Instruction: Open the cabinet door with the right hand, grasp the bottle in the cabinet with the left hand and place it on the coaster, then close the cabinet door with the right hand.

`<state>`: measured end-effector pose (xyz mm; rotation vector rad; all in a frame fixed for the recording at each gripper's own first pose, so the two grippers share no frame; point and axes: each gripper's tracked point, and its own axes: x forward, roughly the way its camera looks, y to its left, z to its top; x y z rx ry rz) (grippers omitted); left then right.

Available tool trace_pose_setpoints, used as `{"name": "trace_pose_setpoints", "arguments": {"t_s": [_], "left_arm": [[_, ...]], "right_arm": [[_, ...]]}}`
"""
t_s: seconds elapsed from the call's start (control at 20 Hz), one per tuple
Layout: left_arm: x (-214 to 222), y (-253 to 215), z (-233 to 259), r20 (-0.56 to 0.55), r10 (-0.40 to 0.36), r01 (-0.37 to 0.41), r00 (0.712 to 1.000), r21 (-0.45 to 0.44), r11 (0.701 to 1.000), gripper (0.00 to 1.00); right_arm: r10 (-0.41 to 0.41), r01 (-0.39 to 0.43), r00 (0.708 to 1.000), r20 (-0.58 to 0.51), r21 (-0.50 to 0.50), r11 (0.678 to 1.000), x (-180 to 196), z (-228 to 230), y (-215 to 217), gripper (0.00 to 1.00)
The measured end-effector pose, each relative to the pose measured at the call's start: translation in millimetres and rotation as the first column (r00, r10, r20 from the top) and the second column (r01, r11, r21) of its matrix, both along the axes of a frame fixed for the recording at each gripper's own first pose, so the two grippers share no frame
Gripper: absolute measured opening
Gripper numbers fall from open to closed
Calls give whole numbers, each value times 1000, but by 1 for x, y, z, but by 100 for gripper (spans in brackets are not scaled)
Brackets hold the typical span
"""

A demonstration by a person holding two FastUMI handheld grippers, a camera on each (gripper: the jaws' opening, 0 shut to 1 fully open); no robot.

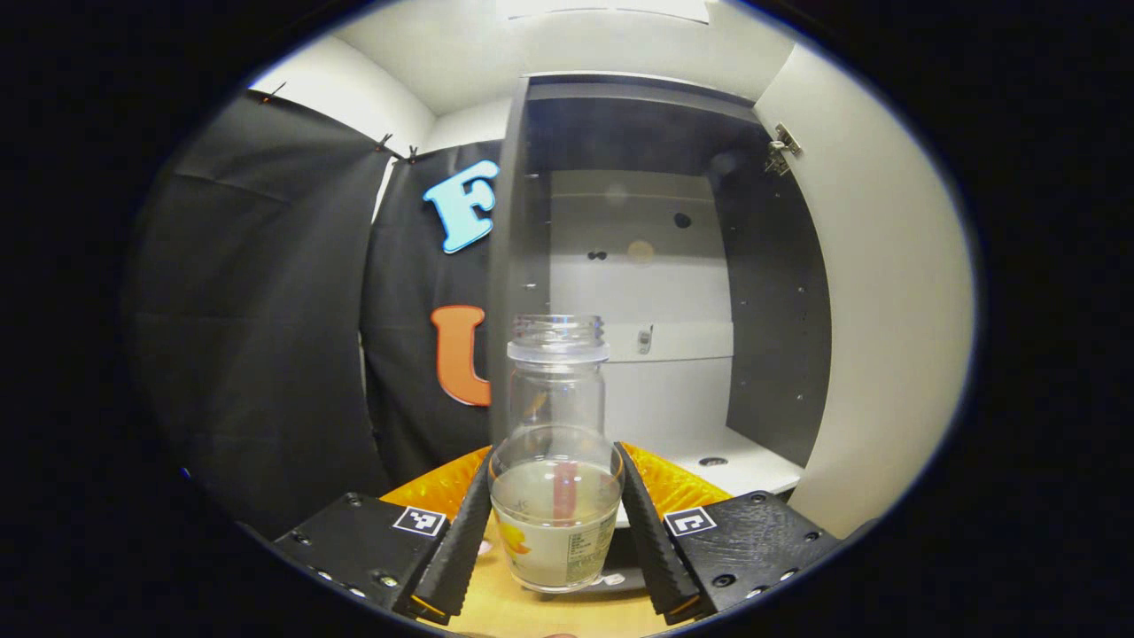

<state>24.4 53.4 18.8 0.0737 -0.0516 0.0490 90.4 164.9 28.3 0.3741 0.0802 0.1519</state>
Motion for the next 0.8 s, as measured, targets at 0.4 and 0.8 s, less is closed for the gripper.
{"name": "trace_pose_setpoints", "arguments": {"t_s": [0.4,0.8], "left_arm": [[-50,87,-78,-74,157,-155,985,38,987,74],[-69,111,-179,-128,231,-233,964,-2,972,75]], "right_arm": [[-11,12,1000,17,-42,999,3,-26,1,98],[17,-17,992,-123,4,1000,-3,-76,6,98]]}}
